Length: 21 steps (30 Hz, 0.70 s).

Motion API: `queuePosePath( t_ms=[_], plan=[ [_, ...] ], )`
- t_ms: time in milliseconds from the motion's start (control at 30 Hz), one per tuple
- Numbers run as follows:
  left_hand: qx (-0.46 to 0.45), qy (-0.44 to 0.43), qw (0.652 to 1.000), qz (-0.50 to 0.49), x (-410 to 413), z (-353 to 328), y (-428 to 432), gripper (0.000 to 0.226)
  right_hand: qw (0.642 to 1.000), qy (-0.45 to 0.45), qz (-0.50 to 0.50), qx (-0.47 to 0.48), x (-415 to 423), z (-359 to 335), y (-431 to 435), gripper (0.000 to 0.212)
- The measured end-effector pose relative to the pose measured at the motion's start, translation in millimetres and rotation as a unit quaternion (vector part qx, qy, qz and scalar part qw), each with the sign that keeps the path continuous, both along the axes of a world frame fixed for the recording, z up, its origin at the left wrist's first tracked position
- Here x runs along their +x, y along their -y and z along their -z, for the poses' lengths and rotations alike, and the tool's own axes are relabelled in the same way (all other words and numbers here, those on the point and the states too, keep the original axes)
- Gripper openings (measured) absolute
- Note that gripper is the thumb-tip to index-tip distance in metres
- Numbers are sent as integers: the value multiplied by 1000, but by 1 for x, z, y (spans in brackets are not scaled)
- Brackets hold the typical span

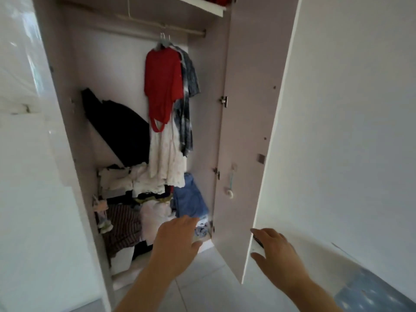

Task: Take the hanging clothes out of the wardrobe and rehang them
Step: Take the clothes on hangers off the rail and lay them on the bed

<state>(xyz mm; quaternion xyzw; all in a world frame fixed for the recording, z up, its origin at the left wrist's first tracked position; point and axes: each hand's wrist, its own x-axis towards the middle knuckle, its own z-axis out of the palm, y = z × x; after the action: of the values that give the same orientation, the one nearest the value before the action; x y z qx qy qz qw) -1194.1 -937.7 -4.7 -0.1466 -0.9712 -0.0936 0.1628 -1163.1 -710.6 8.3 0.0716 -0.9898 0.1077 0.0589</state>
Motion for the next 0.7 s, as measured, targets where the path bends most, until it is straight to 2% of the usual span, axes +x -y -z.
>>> queuePosePath(
  t_ms=[67,133,300,533,600,700],
  plan=[
    [8,-31,999,-23,-29,-15,6,45,999,-10,-33,-3,-44,-11,6,56],
    [10,-5,998,-55,-54,-29,7,47,998,-21,-64,-8,-87,-24,14,54],
    [17,-40,994,-104,-125,-42,26,55,992,-47,-114,-29,-183,-48,36,45],
    [50,-72,988,-126,-247,-61,61,53,983,-96,-159,2,-318,-72,75,45],
    [70,-101,985,-121,-287,-68,74,49,980,-106,-168,-13,-358,-81,90,45],
    [85,-133,980,-124,-344,-85,95,55,974,-118,-192,-27,-416,-99,115,49]
  ],
)
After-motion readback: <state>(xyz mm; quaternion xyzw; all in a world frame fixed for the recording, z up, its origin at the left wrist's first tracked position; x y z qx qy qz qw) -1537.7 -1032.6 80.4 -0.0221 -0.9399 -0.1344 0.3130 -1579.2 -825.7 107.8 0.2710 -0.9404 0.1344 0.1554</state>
